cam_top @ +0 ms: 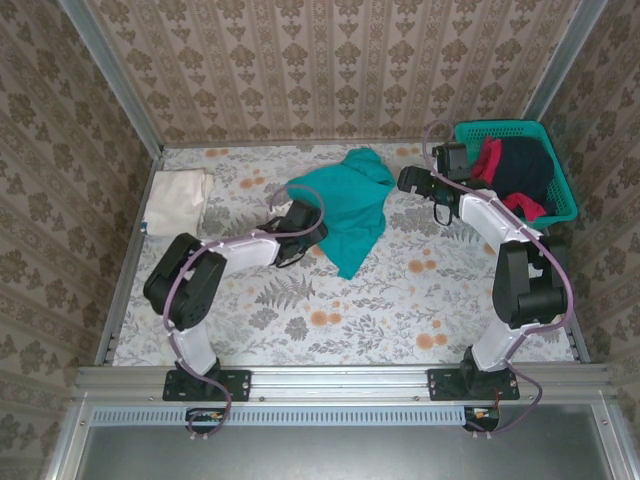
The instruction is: Fold and stack the t-shirts
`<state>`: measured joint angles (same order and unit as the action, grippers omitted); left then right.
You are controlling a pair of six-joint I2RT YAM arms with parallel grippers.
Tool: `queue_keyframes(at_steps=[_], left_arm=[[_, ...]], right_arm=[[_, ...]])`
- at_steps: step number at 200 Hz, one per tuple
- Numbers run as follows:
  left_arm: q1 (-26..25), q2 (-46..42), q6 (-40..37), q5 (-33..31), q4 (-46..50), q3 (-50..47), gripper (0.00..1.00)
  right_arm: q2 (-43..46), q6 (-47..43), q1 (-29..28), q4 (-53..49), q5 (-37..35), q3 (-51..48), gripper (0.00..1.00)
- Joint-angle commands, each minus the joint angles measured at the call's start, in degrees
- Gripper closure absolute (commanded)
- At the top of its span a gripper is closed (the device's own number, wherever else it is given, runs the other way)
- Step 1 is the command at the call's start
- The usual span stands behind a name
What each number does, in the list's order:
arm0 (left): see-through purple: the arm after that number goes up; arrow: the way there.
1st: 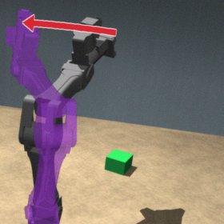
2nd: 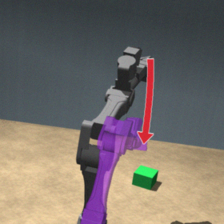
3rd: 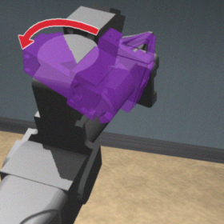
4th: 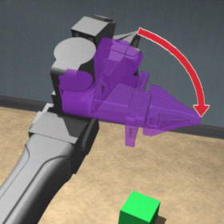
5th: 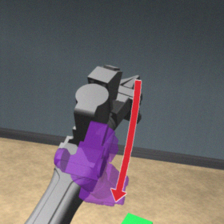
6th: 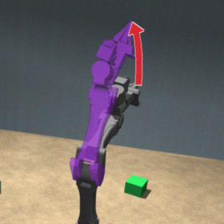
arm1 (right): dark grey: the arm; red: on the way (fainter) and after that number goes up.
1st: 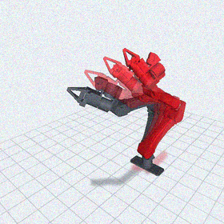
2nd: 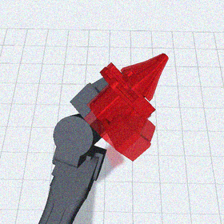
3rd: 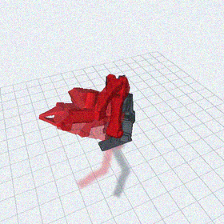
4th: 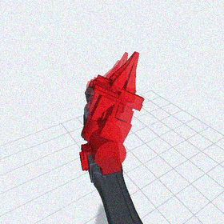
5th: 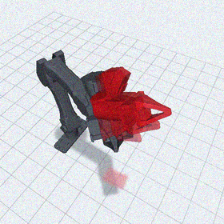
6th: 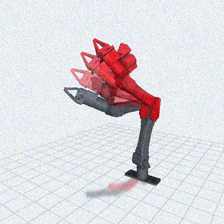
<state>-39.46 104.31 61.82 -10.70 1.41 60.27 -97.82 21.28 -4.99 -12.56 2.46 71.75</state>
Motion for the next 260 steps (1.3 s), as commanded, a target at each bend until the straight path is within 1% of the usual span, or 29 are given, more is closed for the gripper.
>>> queue_keyframes(at_steps=[1,13,34,39,42,50,57,61,66,80,97,118,141,161,163,170,195,208,223,245,251,256,260], left_arm=[[-0.33,3.53,3.11,2.08,5.05,4.61,0.37],[-0.15,5.31,4.36,1.92,6.6,6.66,0.43],[0.52,7.66,5.99,2.97,6.95,8.3,0.51],[0.73,8.1,6.26,3.19,6.8,8.51,0.55],[0.89,8.41,6.34,3.42,6.57,8.59,0.58],[1.18,9.07,6.44,4.22,5.72,8.84,0.71],[1.59,9.51,6.27,4.75,5.45,9.18,0.83],[1.79,9.64,6.14,4.98,5.53,9.44,0.92],[2.12,9.68,5.61,5.01,5.53,9.64,1.0],[3.24,8.41,3.91,4.54,6.72,9.57,1.0],[4.86,4.58,1.59,3.52,7.21,7.4,1.0],[7.26,-2.42,-0.73,3.03,8.59,3.17,1.0],[10.41,-10.66,-2.96,1.54,11.88,-1.48,1.0],[13.0,-16.23,-5.3,2.2,13.46,-4.96,1.0],[14.41,-16.66,-5.53,2.29,13.69,-5.29,1.0],[15.75,-17.72,-6.22,2.78,14.3,-5.92,1.0],[17.72,-19.76,-6.98,3.48,14.54,-8.25,1.0],[18.23,-20.04,-6.54,3.9,13.97,-9.37,1.0],[18.4,-20.24,-6.28,4.18,13.55,-10.07,1.0],[18.46,-20.81,-6.28,4.53,12.69,-10.76,1.0],[18.46,-20.96,-6.36,4.57,12.57,-10.99,1.0],[18.46,-21.07,-6.51,4.59,12.53,-11.12,1.0],[18.46,-21.16,-6.73,4.55,12.4,-11.14,1.0]], right_arm=[[1.49,0.95,0.16,1.62,2.17,-1.52,0.0],[1.45,1.14,0.12,1.76,2.37,-1.69,0.0],[1.72,1.22,0.15,1.85,2.38,-2.05,0.0],[1.79,1.14,0.16,1.85,2.37,-2.09,0.0],[1.79,1.09,0.16,1.84,2.35,-2.13,0.0],[1.83,0.8,0.14,1.84,2.57,-2.09,0.0],[1.84,0.46,0.16,1.62,2.97,-2.05,0.0],[1.9,0.32,0.12,1.43,3.3,-1.94,0.0],[1.89,0.18,0.07,1.28,3.71,-1.92,0.0],[2.19,-0.3,-0.25,0.34,5.73,-1.87,0.0],[2.65,-1.03,-1.5,-1.1,7.17,-2.28,0.0],[3.62,-0.5,-3.79,-1.18,6.52,-4.71,0.0],[3.88,1.61,-5.62,1.24,6.42,-7.45,0.0],[2.79,2.79,-7.57,3.07,7.38,-7.85,0.0],[2.61,2.67,-7.86,3.24,7.56,-7.8,0.0],[1.93,2.41,-8.95,3.79,7.96,-7.37,0.0],[-2.67,1.4,-12.63,5.1,7.49,-3.81,0.01],[-6.31,2.72,-13.34,6.2,8.07,-1.32,0.06],[-10.85,4.44,-13.96,6.94,9.97,2.16,0.14],[-16.94,5.92,-14.92,7.18,12.96,7.97,0.23],[-18.4,6.06,-15.13,7.06,13.35,9.26,0.27],[-19.45,6.21,-15.26,6.69,13.35,10.65,0.35],[-20.21,6.54,-15.29,6.09,12.98,11.57,0.42]])
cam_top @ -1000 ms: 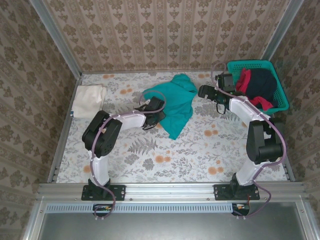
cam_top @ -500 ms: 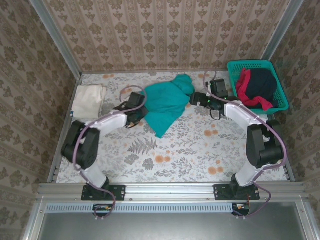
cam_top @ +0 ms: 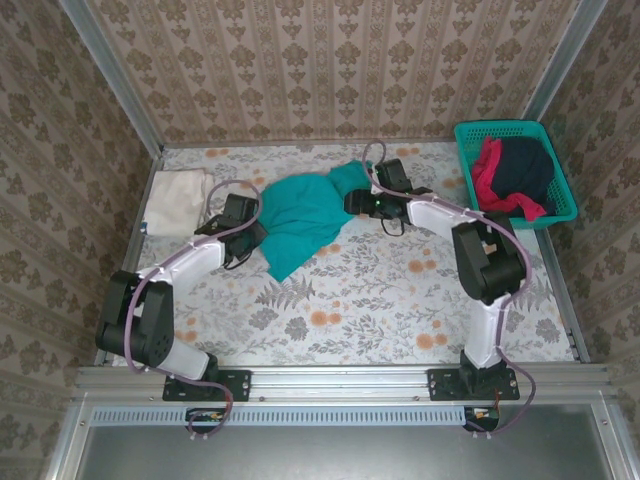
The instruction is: Fold and stack the t-shirts
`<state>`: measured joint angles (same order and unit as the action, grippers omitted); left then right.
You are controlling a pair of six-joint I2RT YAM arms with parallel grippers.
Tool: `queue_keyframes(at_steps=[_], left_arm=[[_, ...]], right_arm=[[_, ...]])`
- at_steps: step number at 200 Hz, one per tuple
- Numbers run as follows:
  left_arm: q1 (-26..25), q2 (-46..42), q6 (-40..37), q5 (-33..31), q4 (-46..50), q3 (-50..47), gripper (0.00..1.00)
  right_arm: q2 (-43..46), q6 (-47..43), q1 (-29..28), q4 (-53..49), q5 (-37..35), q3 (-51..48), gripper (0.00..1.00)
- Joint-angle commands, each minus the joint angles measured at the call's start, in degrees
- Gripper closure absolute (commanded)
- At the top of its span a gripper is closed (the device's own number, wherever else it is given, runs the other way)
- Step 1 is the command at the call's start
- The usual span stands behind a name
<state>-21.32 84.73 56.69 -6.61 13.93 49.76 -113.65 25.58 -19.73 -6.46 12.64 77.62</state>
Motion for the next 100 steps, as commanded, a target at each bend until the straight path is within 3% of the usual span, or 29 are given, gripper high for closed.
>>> queue_keyframes(at_steps=[1,20,30,68,100], left_arm=[[0.32,-1.67,-1.63,0.46,-0.17,-0.67,1.0],[0.66,-2.78,-3.04,0.43,0.83,-0.8,1.0],[0.74,-4.13,-4.74,-0.16,1.77,-0.84,1.0],[1.69,-14.08,-11.6,-5.02,6.79,-0.26,1.0],[2.48,-24.31,-20.35,-7.57,9.84,1.11,1.0]], right_arm=[[-4.48,2.35,-0.57,-0.07,2.72,5.91,0.45],[-2.49,3.11,-0.59,0.67,-0.34,5.61,0.89],[0.76,3.24,-0.64,1.72,-1.88,3.84,1.0],[19.67,1.37,-0.6,3.88,-7.54,-2.94,1.0],[32.82,-0.51,-0.68,3.36,-7.06,-3.81,1.0]])
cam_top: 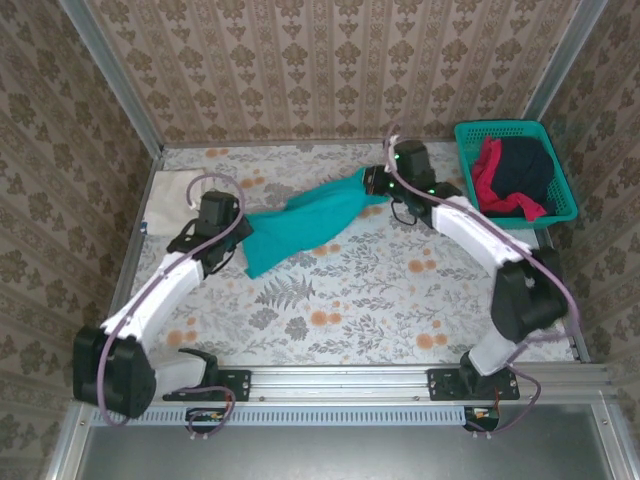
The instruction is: Fold and stack the t-shirts
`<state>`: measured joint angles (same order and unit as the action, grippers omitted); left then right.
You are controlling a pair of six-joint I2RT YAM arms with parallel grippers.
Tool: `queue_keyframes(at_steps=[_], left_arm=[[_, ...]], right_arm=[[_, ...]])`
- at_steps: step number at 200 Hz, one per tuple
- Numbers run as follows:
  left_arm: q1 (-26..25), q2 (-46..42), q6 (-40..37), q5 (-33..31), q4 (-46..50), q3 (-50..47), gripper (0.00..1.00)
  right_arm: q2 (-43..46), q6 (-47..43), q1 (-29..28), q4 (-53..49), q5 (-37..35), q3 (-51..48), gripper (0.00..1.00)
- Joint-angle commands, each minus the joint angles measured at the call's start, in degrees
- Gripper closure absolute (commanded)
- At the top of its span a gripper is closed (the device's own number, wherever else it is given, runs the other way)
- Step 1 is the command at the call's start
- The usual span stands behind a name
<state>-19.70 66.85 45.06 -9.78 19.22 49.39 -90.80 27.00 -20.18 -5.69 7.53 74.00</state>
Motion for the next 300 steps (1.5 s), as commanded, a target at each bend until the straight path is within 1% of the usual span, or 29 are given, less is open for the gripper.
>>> queue_keyframes(at_steps=[1,35,64,101,134,148,167,188,208,228,260,289,300], left_arm=[[0.88,-6.76,-9.01,-4.43,4.7,1.54,1.0],[1.94,-16.68,-14.43,-6.23,8.92,4.51,1.0],[2.47,-20.98,-16.65,-6.31,13.57,8.86,1.0],[2.75,-21.06,-17.99,-3.01,16.52,12.09,1.0],[3.38,-18.34,-17.55,-0.1,19.53,11.98,1.0],[4.24,-17.31,-17.63,1.56,19.7,10.86,1.0],[5.9,-15.3,-18.15,3.49,20.41,9.24,1.0],[8.76,-12.75,-17.55,6.18,18.94,6.37,1.0],[10.76,-9.45,-16.27,9.57,15.87,3.79,1.0],[11.79,-6.3,-15.12,10.73,12.39,1.29,1.0],[13.81,0.6,-14.21,12.8,7.43,-0.08,1.0],[15.05,7.8,-15.29,13.58,2.12,1.5,1.0],[15.67,11.21,-16.06,13.61,0.22,2.84,1.0]], right_arm=[[10.32,-1.94,-0.21,2.48,-2.01,-0.17,1.0],[20.41,-2.91,-0.26,1.43,-2.77,0.2,1.0],[26.58,-2.69,-0.81,1.91,-3.56,0.69,1.0],[28.49,-2.73,-1.65,-0.64,-2.96,0.85,1.0],[27.53,-1.62,-2.08,-3.17,-2.65,-0.9,1.0],[26.88,-3.08,-2.05,-5.22,-3.03,-0.88,1.0],[24.64,-6.74,-1.96,-9.68,-5.04,-0.04,1.0],[20.55,-9.31,-1.96,-11.35,-6.07,0.2,1.0],[16.38,-10.37,-1.95,-9.59,-7.48,-1.27,1.0],[11.55,-10.84,-1.88,-7.36,-7.94,-1.68,1.0],[1.2,-10.88,-1.9,-1.58,-6.26,0.24,1.0],[-8.65,-11.46,-1.32,2.17,-6.53,5.43,1.0],[-12.74,-11.67,-0.85,3.04,-6.5,8.81,1.0]])
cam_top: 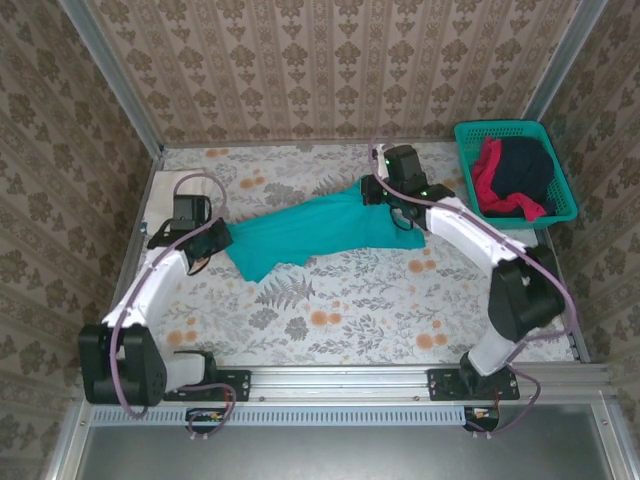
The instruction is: Fold and stack the t-shirts
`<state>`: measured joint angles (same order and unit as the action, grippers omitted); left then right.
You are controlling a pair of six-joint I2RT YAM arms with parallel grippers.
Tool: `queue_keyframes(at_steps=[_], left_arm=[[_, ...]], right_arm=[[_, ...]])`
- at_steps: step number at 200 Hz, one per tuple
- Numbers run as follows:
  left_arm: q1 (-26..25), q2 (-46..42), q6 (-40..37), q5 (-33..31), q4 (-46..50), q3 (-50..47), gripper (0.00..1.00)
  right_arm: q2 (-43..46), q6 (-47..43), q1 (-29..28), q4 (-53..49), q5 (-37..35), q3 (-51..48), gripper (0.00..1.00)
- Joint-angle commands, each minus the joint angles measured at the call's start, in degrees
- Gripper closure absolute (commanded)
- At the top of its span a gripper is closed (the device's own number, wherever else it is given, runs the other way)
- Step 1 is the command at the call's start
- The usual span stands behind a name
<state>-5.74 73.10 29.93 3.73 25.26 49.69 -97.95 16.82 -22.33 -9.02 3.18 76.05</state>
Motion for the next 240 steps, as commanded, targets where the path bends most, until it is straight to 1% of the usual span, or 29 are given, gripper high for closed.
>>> queue_keyframes(at_steps=[1,29,32,35,42,47,52,58,59,66,71,72,75,78,83,89,110,132,150,163,170,198,217,240], left_arm=[[1.74,5.3,-1.02,0.08,-5.96,2.74,1.0],[3.23,14.67,-2.77,-2.32,-8.66,9.04,1.0],[3.34,15.59,-2.71,-2.85,-8.99,9.64,1.0],[3.43,16.38,-2.76,-3.25,-9.4,10.25,1.0],[3.58,18.34,-2.71,-3.93,-10.31,11.5,0.99],[3.72,19.4,-2.48,-4.07,-10.69,12.38,0.92],[3.73,20.19,-2.23,-4.04,-10.9,13.26,0.8],[3.72,20.69,-1.85,-4.0,-11.24,13.86,0.64],[3.72,20.73,-1.83,-3.99,-11.3,13.9,0.63],[3.52,20.7,-1.21,-3.65,-11.99,14.05,0.38],[3.44,20.24,-0.84,-3.56,-12.43,13.81,0.21],[3.4,20.15,-0.75,-3.51,-12.56,13.79,0.2],[3.18,19.87,-0.63,-3.56,-12.67,13.5,0.11],[3.01,19.48,-0.54,-3.69,-12.83,13.25,0.05],[2.85,18.83,-0.5,-3.87,-12.83,12.75,0.01],[2.43,18.0,-0.36,-4.26,-12.48,12.17,0.0],[0.98,14.06,1.56,-5.53,-11.56,7.8,0.0],[-1.45,9.55,6.35,-6.99,-10.23,1.69,0.0],[-3.87,6.4,11.98,-9.26,-8.45,-2.33,0.01],[-5.49,4.75,15.79,-10.07,-8.12,-4.69,0.07],[-6.12,4.36,18.27,-10.08,-8.04,-5.84,0.12],[-7.85,4.47,25.8,-6.93,-10.71,-9.06,0.25],[-8.08,5.52,29.63,-6.88,-11.96,-10.39,0.3],[-7.59,7.66,30.36,-6.13,-13.95,-10.74,0.33]], right_arm=[[-5.76,-1.51,1.31,6.33,-2.09,7.1,1.0],[-16.05,-2.02,2.55,7.3,-2.17,16.86,0.99],[-17.08,-2.03,2.69,7.48,-2.14,17.85,0.96],[-18.09,-2.02,2.88,7.52,-2.06,18.9,0.9],[-20.19,-1.97,3.25,7.46,-1.58,21.22,0.69],[-21.32,-2.17,3.56,7.5,-0.87,22.59,0.52],[-21.96,-2.53,3.68,7.36,-0.13,23.47,0.37],[-22.06,-2.75,3.81,7.46,0.2,23.74,0.26],[-21.99,-2.76,3.79,7.53,0.27,23.72,0.25],[-21.12,-2.73,3.83,8.42,0.35,22.64,0.16],[-19.92,-2.59,3.91,9.26,0.34,21.25,0.13],[-19.7,-2.54,3.89,9.49,0.38,20.9,0.12],[-18.98,-2.4,3.97,10.17,0.49,19.7,0.11],[-18.19,-2.18,4.08,10.73,0.51,18.71,0.09],[-16.82,-1.71,4.12,11.63,0.51,16.39,0.06],[-15.09,-1.15,4.39,12.69,0.51,13.71,0.05],[-9.77,1.55,5.34,14.57,0.6,4.53,0.04],[-4.65,3.31,5.89,16.2,0.56,-4.68,0.04],[-1.8,3.94,6.14,15.05,0.35,-9.35,0.05],[-0.15,4.52,6.17,13.82,0.25,-11.82,0.05],[0.71,4.83,6.24,13.59,0.1,-13.18,0.05],[2.86,6.14,6.81,14.0,-0.39,-17.42,0.05],[3.11,6.99,6.93,14.44,-0.2,-18.32,0.05],[3.02,7.59,6.99,14.82,0.19,-18.4,0.05]])
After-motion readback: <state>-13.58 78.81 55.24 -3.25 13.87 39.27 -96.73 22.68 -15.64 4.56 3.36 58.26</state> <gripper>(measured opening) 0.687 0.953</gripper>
